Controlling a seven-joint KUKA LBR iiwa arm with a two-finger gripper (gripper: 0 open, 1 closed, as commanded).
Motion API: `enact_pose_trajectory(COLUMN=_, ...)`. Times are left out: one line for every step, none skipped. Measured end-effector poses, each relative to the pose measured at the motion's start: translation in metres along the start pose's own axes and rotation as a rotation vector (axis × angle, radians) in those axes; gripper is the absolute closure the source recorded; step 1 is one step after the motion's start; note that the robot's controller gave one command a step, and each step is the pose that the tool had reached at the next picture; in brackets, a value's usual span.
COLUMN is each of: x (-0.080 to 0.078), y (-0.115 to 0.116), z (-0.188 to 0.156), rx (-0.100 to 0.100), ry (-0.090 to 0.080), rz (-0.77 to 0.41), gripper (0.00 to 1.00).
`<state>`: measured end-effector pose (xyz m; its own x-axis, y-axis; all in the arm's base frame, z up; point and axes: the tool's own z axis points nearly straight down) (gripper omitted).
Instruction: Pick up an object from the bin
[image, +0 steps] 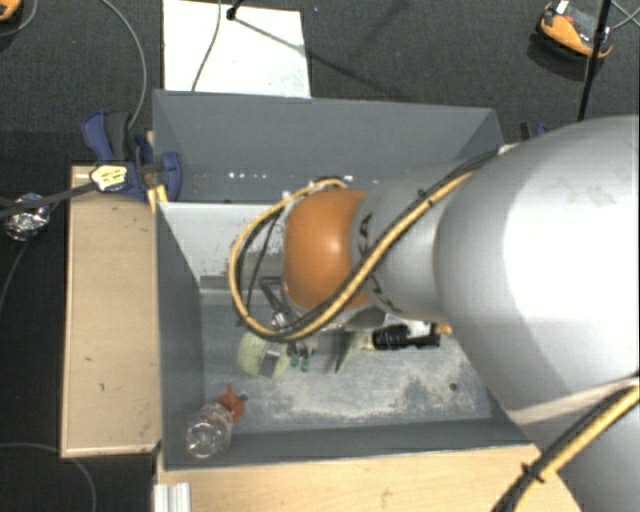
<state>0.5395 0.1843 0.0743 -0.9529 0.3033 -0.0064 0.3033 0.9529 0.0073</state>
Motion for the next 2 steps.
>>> enact_pose_trajectory(x=0.0000, y=0.0000, z=0.0000, rx=0.000, ry=0.000, rz=0.000, gripper=1.00)
enact_pose_trajectory(x=-0.0002, y=0.0000, z=-0.0005, rx=0.000, ry=-0.001, rz=0.001, gripper=1.00)
